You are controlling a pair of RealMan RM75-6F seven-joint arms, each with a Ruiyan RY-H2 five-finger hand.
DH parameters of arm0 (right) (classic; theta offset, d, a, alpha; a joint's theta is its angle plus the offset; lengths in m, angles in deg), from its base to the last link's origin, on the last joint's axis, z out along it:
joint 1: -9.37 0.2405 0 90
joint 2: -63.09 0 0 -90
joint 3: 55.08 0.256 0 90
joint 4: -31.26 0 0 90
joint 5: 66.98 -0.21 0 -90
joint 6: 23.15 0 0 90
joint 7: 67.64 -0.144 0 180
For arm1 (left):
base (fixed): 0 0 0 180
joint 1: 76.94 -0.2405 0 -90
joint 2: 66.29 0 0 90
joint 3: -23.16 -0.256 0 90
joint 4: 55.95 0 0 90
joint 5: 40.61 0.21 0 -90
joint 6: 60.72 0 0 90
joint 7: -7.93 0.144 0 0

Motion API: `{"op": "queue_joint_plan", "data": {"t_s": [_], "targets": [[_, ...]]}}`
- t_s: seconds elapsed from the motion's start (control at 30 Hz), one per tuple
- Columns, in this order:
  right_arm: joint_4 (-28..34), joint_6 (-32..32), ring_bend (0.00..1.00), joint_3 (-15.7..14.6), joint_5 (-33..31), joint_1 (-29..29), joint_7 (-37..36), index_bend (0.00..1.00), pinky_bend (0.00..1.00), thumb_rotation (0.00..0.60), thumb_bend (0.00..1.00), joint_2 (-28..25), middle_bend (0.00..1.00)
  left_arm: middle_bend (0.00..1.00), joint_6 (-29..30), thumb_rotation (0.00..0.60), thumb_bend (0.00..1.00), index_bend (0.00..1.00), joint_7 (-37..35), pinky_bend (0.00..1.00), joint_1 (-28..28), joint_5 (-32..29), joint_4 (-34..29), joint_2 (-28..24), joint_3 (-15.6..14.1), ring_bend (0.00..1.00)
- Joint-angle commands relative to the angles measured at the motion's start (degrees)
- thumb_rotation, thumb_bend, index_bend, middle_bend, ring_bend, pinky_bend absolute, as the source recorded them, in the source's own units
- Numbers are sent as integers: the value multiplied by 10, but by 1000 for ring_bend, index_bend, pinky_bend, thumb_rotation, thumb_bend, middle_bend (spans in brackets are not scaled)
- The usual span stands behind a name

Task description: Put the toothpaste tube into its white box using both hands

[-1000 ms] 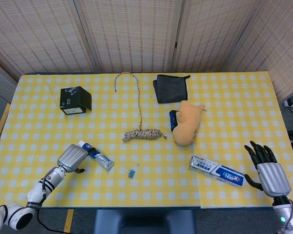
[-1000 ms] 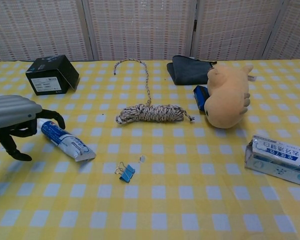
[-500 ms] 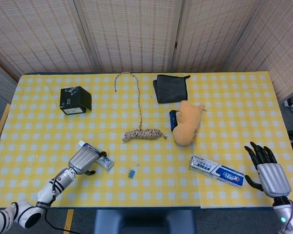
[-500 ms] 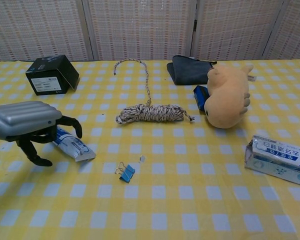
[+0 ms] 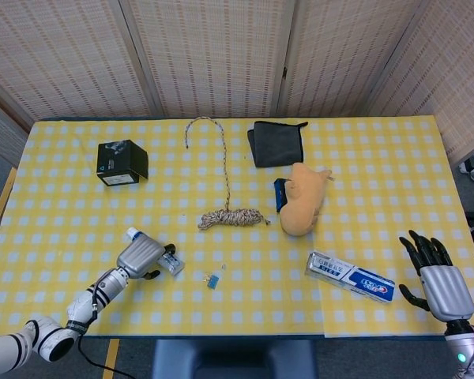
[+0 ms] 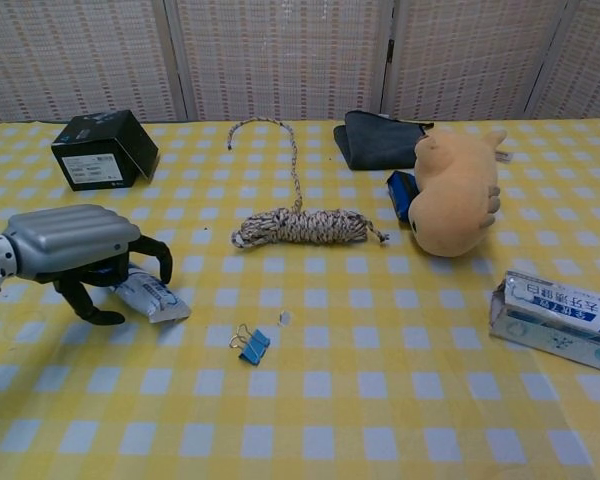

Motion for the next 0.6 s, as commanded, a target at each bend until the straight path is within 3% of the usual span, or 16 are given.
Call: {"op": "queue_joint_plan", "data": {"t_s": [0.03,0.43,0.6], "targets": [[0,0,0,0,-1,0,1,0,0,600,325,0,0,1000,0,600,288,406,-14,1000,5,4,11,7,-2,1000],[-2,4,0,3,-9,0,0,0,0,600,325,-1,0,1000,27,600,286,703,-72,1000,11,30,35,23,-14,1000],[-1,-1,0,2,-6,-2,-4,0,0,600,324,-3,0,1000,55,600,287,765,-126,1000,5,41,26,22,-15,1000]]}}
